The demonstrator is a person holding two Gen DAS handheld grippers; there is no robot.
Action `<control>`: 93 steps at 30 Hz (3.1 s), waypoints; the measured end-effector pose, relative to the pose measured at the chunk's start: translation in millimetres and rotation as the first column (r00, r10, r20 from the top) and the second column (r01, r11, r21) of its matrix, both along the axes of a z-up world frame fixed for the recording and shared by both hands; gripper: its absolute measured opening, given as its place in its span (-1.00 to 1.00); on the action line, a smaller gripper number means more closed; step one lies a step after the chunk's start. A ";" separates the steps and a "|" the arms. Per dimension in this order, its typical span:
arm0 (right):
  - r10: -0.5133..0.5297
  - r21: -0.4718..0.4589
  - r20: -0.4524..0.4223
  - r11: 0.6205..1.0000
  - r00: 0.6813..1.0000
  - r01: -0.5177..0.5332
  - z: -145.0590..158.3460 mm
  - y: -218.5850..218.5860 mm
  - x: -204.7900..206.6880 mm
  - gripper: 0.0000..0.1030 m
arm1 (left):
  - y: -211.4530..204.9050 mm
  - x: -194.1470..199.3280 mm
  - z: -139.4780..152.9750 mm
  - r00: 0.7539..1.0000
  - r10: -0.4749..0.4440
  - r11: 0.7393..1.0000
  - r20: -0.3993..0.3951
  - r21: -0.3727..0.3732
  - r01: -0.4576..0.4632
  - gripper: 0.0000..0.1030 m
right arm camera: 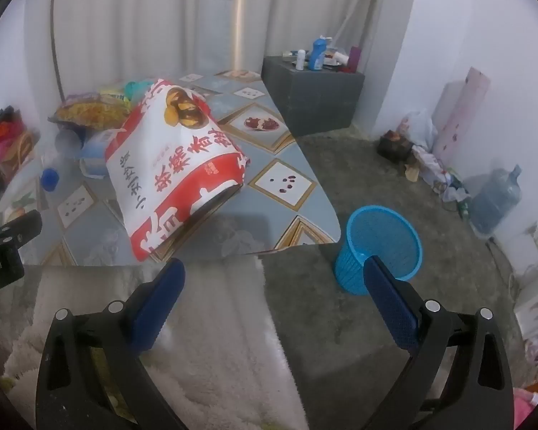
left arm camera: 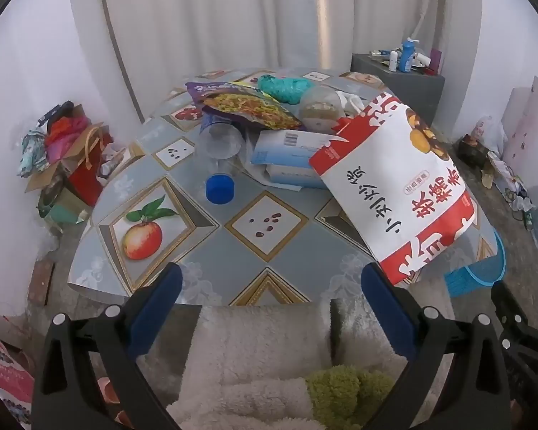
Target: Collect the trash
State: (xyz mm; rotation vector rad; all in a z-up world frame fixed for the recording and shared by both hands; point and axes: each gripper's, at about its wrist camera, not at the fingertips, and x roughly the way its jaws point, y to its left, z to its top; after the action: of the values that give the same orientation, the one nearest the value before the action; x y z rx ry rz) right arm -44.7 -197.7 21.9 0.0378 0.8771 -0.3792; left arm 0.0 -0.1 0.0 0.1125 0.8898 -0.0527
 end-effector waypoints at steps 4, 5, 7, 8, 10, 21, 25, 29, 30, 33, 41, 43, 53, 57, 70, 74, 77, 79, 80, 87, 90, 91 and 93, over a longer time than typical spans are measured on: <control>0.000 -0.001 0.001 1.000 1.000 0.000 -0.5 -0.2 0.0 0.85 | 1.2 -0.5 0.4 1.000 0.005 1.000 0.008 0.003 -0.005 0.90; 0.000 -0.001 0.002 1.000 1.000 0.000 -0.5 -0.3 0.0 0.85 | 0.7 -0.6 0.4 1.000 0.003 1.000 0.008 0.006 -0.003 0.90; 0.001 -0.001 0.003 1.000 1.000 -0.001 -0.7 -0.2 0.0 0.85 | -1.1 -0.9 0.1 1.000 -0.003 1.000 0.007 0.014 0.003 0.90; 0.001 -0.002 0.003 1.000 1.000 -0.001 -0.7 0.0 -0.1 0.85 | -2.8 -0.8 -1.3 1.000 -0.001 1.000 0.007 0.014 0.001 0.90; 0.003 -0.002 0.003 1.000 1.000 -0.003 -0.2 2.4 0.5 0.85 | -5.0 0.0 -1.7 1.000 0.001 1.000 0.005 0.013 -0.001 0.90; -0.001 0.000 0.000 1.000 1.000 0.001 0.5 7.7 3.6 0.85 | 2.4 0.4 0.1 1.000 0.005 1.000 0.001 0.003 -0.005 0.90; -0.001 -0.001 0.000 1.000 1.000 0.001 1.0 8.9 4.5 0.85 | 5.0 1.4 1.1 1.000 0.012 1.000 0.003 0.000 -0.012 0.90; -0.007 -0.004 0.003 1.000 1.000 0.007 2.1 9.5 4.9 0.85 | 6.2 1.6 2.2 1.000 0.018 1.000 0.007 -0.001 -0.018 0.90; -0.012 -0.004 0.005 1.000 1.000 0.012 2.7 9.4 4.7 0.85 | 6.6 1.5 2.7 1.000 0.019 1.000 0.008 -0.001 -0.019 0.90; -0.022 -0.002 0.008 1.000 1.000 0.023 4.5 7.2 5.6 0.85 | 8.0 1.6 3.5 1.000 0.023 1.000 0.011 -0.002 -0.023 0.90; -0.021 -0.002 0.009 1.000 1.000 0.021 6.6 10.9 8.4 0.85 | 10.4 3.1 3.2 1.000 0.030 1.000 0.008 -0.004 -0.030 0.90; -0.017 -0.004 0.008 1.000 1.000 0.017 6.3 12.3 9.7 0.85 | 10.5 3.1 3.0 1.000 0.030 1.000 0.007 -0.004 -0.030 0.90; -0.014 -0.002 0.006 1.000 1.000 0.014 2.9 16.7 9.7 0.85 | 12.9 2.7 1.8 0.999 0.034 0.999 0.006 -0.006 -0.034 0.90; -0.015 0.001 0.006 1.000 1.000 0.015 2.6 16.6 9.9 0.85 | 13.7 2.4 1.1 0.999 0.035 0.999 0.004 -0.005 -0.035 0.90; -0.016 0.008 0.007 1.000 1.000 0.016 3.5 16.3 9.5 0.85 | 14.8 2.8 -3.8 0.999 0.037 0.999 -0.008 -0.002 -0.037 0.90; -0.016 0.011 0.008 1.000 1.000 0.016 3.0 16.2 9.4 0.85 | 14.8 3.0 -3.9 0.999 0.039 0.999 -0.008 -0.002 -0.039 0.90; -0.015 0.013 0.010 1.000 1.000 0.015 2.7 16.7 9.4 0.85 | 14.8 3.2 -5.8 0.999 0.040 0.999 -0.013 -0.002 -0.040 0.90; -0.015 0.015 0.009 1.000 1.000 0.015 2.2 17.3 9.5 0.85 | 15.2 3.2 -7.2 0.999 0.041 0.999 -0.017 -0.003 -0.041 0.90; -0.014 0.018 0.009 1.000 1.000 0.014 2.1 17.7 9.5 0.85 | 15.3 3.0 -8.1 0.999 0.042 0.999 -0.020 -0.003 -0.042 0.90; -0.018 0.035 0.016 0.999 1.000 0.017 2.0 17.1 9.0 0.85 | 15.8 4.7 -8.2 0.999 0.044 0.999 -0.031 -0.001 -0.044 0.90; -0.020 0.053 0.021 0.998 1.000 0.019 2.2 16.4 9.1 0.85 | 15.8 5.8 -7.8 0.998 0.042 0.999 -0.037 -0.001 -0.042 0.90; -0.020 0.054 0.022 0.998 1.000 0.018 2.2 16.7 8.9 0.85 | 15.8 5.8 -7.7 0.998 0.042 0.999 -0.036 -0.001 -0.042 0.90; -0.021 0.064 0.025 0.998 0.999 0.019 2.5 15.8 9.2 0.85 | 16.0 5.8 -7.6 0.999 0.040 0.999 -0.034 -0.004 -0.040 0.90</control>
State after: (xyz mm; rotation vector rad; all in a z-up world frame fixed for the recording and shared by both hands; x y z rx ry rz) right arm -35.5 -181.9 24.4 0.1104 0.8636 -0.3688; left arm 5.8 15.8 -7.6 0.0898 0.9256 -0.0190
